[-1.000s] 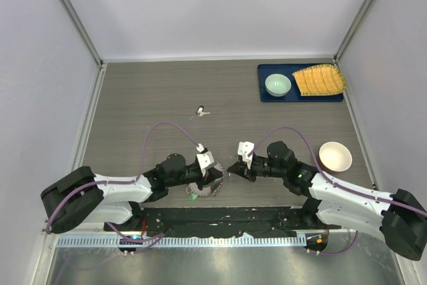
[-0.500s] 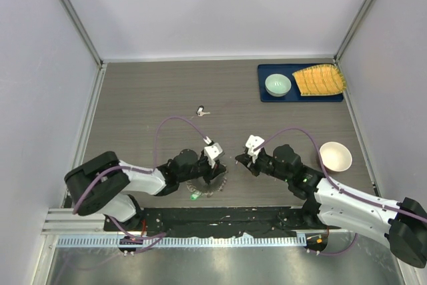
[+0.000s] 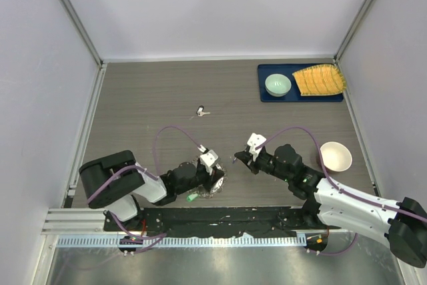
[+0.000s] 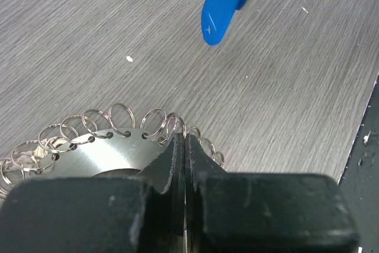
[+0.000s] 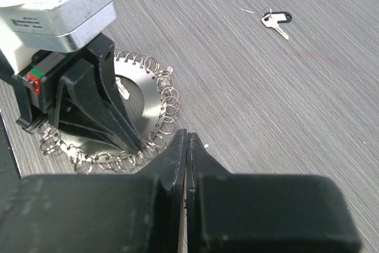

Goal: Put the keys on the keyring

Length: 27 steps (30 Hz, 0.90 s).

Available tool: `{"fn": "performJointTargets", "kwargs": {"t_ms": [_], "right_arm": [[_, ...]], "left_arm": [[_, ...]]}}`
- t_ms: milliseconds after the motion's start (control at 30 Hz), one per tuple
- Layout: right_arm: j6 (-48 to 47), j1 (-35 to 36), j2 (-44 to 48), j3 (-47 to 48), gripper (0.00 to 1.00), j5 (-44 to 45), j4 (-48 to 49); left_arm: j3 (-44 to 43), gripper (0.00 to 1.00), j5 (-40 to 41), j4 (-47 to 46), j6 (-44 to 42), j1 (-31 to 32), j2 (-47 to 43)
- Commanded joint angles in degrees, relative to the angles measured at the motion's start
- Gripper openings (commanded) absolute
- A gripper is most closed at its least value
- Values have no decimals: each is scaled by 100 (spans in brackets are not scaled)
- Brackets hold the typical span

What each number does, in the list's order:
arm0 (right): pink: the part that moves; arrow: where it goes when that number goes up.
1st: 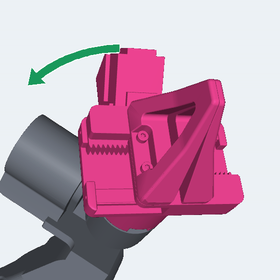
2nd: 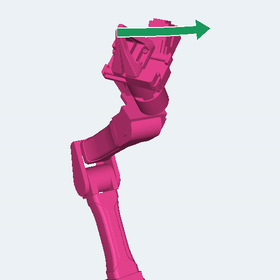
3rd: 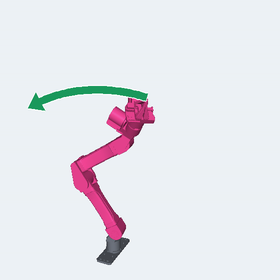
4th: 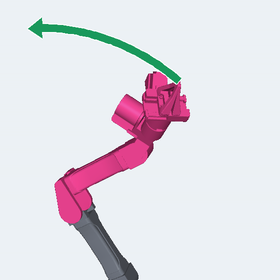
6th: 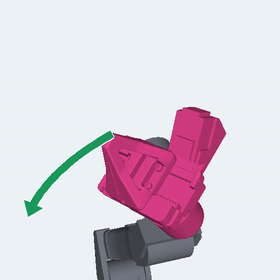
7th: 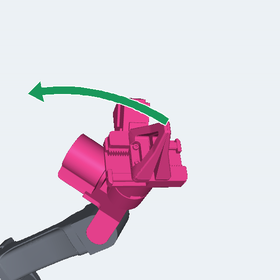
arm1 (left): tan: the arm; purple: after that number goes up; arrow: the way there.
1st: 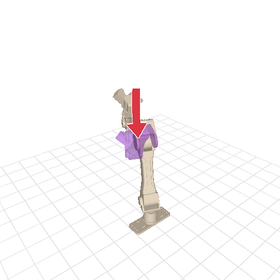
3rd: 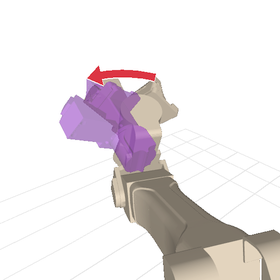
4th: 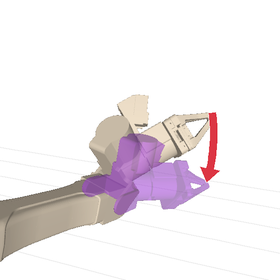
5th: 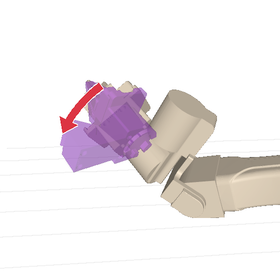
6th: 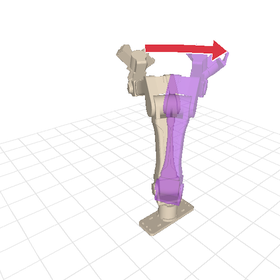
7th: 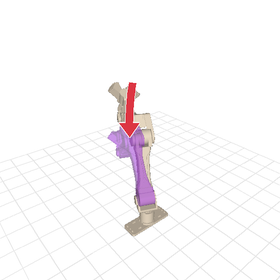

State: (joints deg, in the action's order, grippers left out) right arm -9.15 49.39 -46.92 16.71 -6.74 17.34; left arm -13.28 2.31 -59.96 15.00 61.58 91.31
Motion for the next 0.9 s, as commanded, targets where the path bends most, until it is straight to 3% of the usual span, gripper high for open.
{"fn": "performJointTargets", "kwargs": {"t_ms": [0, 100, 233, 333, 533, 633, 867], "right_arm": [[80, 19, -28, -63, 1, -46, 463], [106, 27, -46, -54, 1, -90, 463], [141, 27, 16, -71, 1, -64, 454], [185, 36, 51, -63, 1, 41, 419], [282, 27, 121, -45, 1, 182, 331], [352, 27, 209, -54, 1, 252, 287], [484, 27, 350, -54, 1, 568, 129]], "left_arm": [[89, 0, 560, -200, 55, 222, -254], [-8, 4, 622, 89, -6, 354, -324], [-157, 17, 640, 511, 2, 372, -543], [-385, 20, 613, 1222, 29, 372, -912], [-904, 34, 587, 2909, 169, 372, -1720], [-1518, 36, 534, 4478, 266, 355, -1836], [-3109, 38, -125, 7014, 635, 135, -1301]]}}
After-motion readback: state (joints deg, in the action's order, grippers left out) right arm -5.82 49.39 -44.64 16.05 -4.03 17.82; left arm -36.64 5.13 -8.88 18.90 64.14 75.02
